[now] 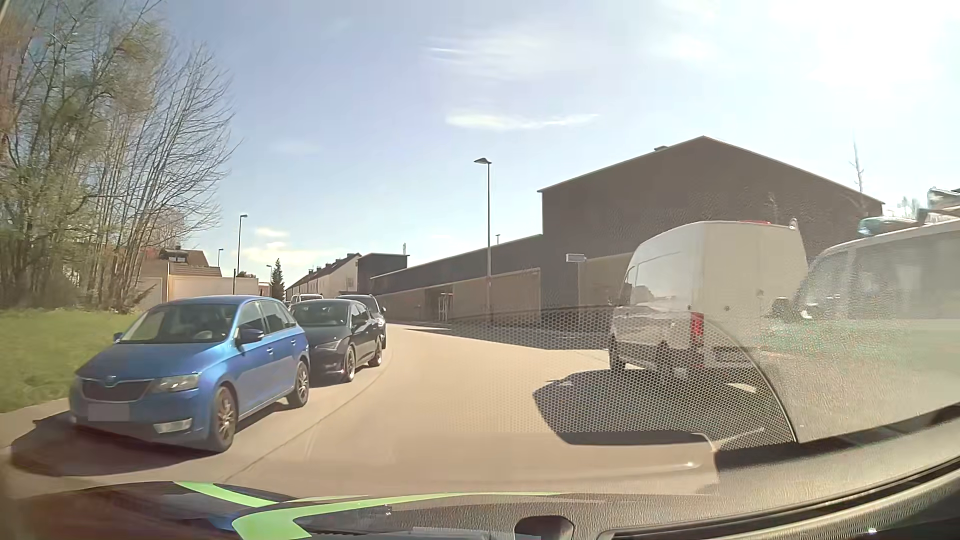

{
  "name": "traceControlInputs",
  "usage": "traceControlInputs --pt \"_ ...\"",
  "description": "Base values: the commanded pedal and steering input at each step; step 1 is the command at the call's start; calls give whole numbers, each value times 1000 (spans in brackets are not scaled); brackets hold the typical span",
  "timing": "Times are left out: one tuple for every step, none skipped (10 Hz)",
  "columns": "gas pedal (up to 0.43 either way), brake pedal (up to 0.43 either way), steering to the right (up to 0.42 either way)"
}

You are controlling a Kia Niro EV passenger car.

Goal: Follow the waypoints while adhering to traffic rules and regulations

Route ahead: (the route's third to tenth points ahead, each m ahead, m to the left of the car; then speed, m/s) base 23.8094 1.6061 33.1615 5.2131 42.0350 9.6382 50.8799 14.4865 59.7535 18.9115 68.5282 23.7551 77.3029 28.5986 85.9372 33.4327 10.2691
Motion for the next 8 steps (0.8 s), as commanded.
traceControlInputs --pt "87 0 -13" --pt "87 0 -13" --pt "87 0 -14" --pt "87 0 -13" --pt "87 0 -14" --pt "87 0 -13" --pt "87 0 -14" --pt "98 0 -13"
